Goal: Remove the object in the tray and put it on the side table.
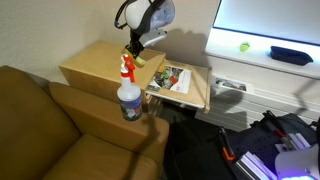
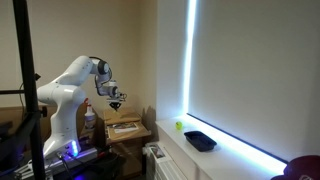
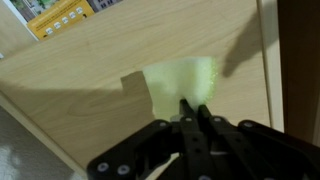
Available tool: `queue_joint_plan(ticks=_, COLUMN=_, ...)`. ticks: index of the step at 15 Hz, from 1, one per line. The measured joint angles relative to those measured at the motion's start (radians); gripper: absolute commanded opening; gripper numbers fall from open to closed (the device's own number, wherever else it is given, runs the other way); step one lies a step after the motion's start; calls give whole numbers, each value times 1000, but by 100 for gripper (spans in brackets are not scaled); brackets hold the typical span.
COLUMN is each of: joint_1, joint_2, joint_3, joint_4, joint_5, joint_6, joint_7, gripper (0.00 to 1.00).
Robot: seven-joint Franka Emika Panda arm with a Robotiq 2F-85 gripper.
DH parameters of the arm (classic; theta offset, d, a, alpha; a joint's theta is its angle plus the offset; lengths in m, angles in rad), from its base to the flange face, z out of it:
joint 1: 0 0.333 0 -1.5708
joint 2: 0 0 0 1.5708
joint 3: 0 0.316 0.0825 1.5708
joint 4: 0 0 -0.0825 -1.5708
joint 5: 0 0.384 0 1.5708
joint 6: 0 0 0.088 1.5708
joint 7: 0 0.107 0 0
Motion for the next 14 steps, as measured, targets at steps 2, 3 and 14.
queue_joint_plan(ticks=2, joint_1=6, joint_2=16, joint_3=-11, joint_4=3, joint_5=0, joint_6=26, joint_7=6, gripper=2)
queue_joint_plan(ticks=3, joint_1=7, joint_2=24, joint_3=-14, joint_4=4, joint_5=0, joint_6=30, joint_7=9, gripper=33)
queue_joint_plan(ticks=14, joint_1=-66, joint_2=24, joint_3=77, joint_4=-3, joint_5=95, joint_6=43, joint_7=-5, gripper=99)
